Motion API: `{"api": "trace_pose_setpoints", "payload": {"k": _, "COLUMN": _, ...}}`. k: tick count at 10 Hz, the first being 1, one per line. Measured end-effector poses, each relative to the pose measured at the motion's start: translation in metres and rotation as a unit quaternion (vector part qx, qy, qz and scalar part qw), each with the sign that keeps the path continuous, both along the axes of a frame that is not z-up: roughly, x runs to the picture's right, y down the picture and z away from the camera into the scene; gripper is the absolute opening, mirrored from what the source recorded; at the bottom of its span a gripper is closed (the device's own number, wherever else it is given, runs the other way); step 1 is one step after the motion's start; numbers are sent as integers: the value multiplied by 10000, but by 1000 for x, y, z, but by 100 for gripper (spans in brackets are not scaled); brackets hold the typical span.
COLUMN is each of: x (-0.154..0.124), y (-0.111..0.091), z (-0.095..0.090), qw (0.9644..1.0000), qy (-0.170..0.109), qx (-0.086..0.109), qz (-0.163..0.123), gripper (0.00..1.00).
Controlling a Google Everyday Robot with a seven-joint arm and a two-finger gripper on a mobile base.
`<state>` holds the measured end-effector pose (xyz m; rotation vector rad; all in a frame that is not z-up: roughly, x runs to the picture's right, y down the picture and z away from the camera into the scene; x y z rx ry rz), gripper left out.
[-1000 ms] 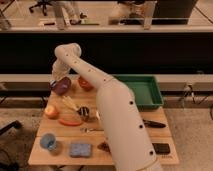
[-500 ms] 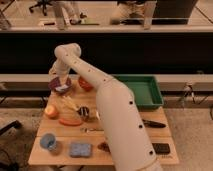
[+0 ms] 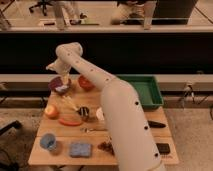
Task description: Wipe purple bowl with towel
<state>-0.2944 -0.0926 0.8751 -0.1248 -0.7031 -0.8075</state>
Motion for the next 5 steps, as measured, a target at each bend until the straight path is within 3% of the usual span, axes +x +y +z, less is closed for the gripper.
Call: {"api": "trace_pose_setpoints", "payload": {"k": 5, "x": 37, "y": 0, "z": -11, "qw": 9995, "qy": 46, "qx": -107, "qz": 299, "gripper": 80}}
